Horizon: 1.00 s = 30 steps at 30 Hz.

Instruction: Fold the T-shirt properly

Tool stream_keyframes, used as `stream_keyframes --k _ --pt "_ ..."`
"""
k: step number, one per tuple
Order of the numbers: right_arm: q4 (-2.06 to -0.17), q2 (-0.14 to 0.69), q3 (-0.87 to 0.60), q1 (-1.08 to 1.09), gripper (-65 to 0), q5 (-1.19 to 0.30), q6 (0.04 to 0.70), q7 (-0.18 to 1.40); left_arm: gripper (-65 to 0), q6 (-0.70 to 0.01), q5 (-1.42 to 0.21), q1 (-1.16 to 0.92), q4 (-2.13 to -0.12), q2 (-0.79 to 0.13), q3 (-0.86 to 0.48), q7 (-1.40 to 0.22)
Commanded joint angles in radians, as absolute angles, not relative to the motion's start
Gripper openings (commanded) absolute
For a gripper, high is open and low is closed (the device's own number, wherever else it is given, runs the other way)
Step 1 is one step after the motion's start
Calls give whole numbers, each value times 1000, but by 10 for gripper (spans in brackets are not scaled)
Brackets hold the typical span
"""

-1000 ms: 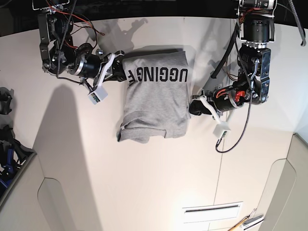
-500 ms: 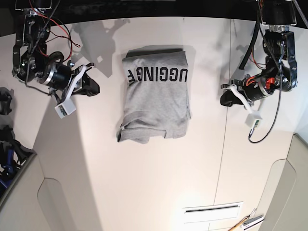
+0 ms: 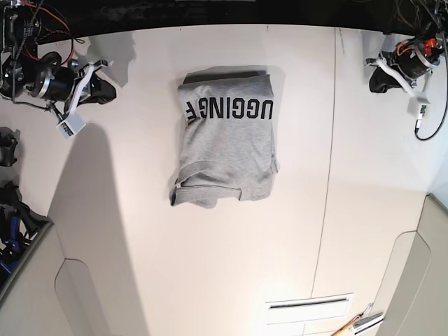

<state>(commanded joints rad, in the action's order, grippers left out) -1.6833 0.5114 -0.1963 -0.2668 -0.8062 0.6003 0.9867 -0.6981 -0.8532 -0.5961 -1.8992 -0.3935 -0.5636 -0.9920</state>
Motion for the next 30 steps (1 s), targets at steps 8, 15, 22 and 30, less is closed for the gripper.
stream_keyframes --k 8,15,22,30 --pt "-1712 576 -199 -426 -650 -857 600 992 -622 -698 -849 -894 -2044 -326 -630 -996" --pt "-1741 582 -199 -585 -650 -872 600 996 -622 -698 -839 -1058 -2043 -315 -626 -996" --pt "-1741 582 -199 -726 -650 -880 599 996 -622 -690 -714 -1167 -1991 -308 -483 -991" --pt "-1692 588 -187 -796 -650 -880 599 999 -622 -640 -643 -1129 -1664 -314 -234 -860"
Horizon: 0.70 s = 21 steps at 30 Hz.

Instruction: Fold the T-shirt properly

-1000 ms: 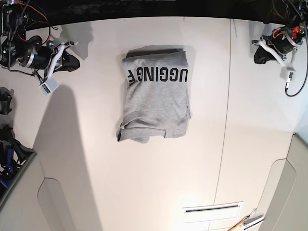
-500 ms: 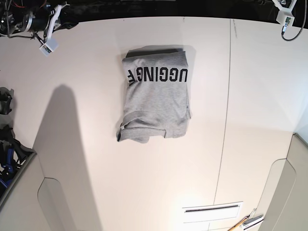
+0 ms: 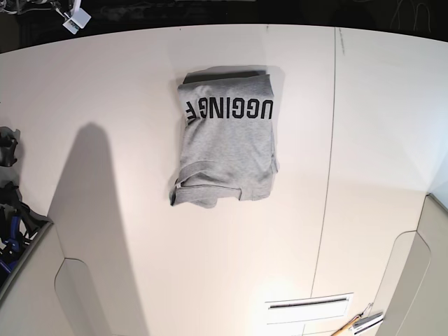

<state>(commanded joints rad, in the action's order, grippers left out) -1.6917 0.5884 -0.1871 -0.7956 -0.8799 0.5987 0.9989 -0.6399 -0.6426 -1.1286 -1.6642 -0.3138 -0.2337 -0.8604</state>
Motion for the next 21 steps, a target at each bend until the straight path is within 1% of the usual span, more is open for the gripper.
stream_keyframes --k 2,3,7,8,11,17,21 --pt "-1657 601 -163 -796 -650 -891 599 995 -622 -640 -629 -1092 -1542 -313 -170 -830" --pt "-1633 605 -145 -795 -650 -903 598 995 -622 -640 -612 -1073 -1478 -314 -139 -786" --pt "-1521 604 -33 -792 -650 -901 598 931 -621 -640 -583 -984 -1232 -313 -39 -544" --pt "-1491 604 -1 -792 -650 -890 598 900 -621 -640 -583 -957 -1179 -313 -18 -508" --pt "-1402 602 99 -767 -650 -818 598 828 -622 -640 -582 -863 -1038 -313 53 -497" --pt "-1204 595 303 -623 -650 -722 598 807 -622 -640 -579 -676 -770 -312 210 -496" --pt "-1070 571 414 -493 -650 -660 593 799 -622 -640 -579 -574 -675 -299 260 -496"
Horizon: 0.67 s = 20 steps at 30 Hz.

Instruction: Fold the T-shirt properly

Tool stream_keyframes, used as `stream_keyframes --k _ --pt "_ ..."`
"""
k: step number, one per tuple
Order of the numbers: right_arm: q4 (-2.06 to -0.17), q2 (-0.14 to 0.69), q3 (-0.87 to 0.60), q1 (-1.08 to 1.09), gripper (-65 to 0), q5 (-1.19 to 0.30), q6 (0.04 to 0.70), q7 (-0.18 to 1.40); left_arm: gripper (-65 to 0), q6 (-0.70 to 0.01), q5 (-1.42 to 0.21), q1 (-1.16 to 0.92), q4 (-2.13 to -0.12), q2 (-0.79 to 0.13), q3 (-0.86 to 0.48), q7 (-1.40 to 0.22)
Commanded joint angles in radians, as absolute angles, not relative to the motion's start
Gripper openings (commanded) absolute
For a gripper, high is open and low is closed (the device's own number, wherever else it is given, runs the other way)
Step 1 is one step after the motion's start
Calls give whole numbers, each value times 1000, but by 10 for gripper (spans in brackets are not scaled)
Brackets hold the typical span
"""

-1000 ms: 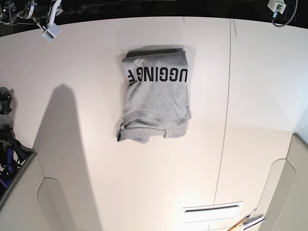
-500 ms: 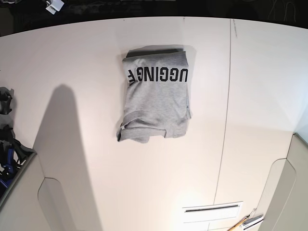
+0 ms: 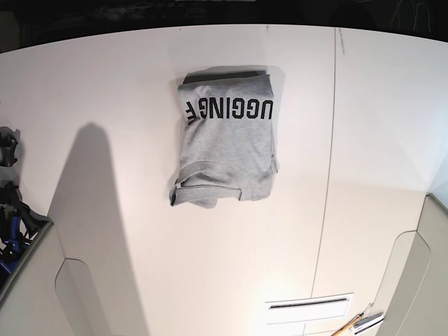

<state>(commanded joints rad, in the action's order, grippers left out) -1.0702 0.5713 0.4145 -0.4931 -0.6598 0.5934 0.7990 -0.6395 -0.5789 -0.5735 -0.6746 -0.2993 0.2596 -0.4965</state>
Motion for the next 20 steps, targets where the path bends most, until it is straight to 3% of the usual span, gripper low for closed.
stream_keyframes --k 2,9,20 --pt "-999 551 457 -433 -650 -641 582 799 -622 -630 -579 -537 -658 -287 262 -496" --pt "-776 451 526 -274 -650 -569 578 798 -622 -421 -521 -431 -652 -228 263 -506" --pt "-715 418 526 -216 -650 -512 575 796 -622 -422 -504 -337 -653 -211 263 -524"
